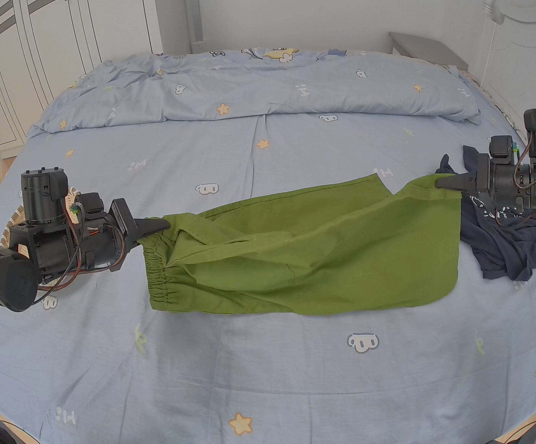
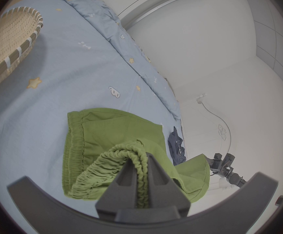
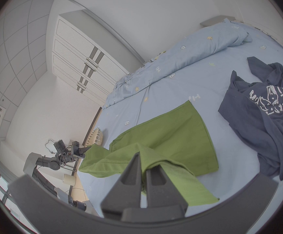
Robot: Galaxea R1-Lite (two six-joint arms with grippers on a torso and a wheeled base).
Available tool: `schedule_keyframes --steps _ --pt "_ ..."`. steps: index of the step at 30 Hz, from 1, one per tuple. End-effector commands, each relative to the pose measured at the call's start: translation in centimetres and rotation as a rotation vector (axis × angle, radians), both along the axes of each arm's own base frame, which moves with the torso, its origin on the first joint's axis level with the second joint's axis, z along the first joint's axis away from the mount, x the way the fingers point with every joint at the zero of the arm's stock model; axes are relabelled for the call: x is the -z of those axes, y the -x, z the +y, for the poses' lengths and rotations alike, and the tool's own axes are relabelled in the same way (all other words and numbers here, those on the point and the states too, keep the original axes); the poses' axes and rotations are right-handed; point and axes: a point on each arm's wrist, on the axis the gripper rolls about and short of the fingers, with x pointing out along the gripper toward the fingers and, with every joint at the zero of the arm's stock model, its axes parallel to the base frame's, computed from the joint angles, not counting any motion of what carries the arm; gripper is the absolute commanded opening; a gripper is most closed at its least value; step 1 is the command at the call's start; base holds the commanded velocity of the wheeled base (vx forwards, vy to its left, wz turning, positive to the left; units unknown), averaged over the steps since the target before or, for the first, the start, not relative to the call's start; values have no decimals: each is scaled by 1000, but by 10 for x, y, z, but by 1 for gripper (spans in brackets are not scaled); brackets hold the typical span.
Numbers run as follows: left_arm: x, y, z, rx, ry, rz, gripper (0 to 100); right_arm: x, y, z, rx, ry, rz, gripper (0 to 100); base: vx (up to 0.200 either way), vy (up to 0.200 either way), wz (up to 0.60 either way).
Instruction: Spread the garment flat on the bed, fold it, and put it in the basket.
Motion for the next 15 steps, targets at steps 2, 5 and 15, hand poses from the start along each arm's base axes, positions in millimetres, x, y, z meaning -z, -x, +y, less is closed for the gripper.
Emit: schedule_keyframes --steps 2,5,15 --pt "4 -19 6 -29 -2 4 0 7 -30 0 16 -15 24 0 0 0 0" --pt "2 -25 7 -32 -3 11 0 6 -42 0 18 -18 12 0 0 0 0" --pt "0 -40 5 -31 -6 6 0 -3 -63 2 16 -18 -2 0 0 0 0"
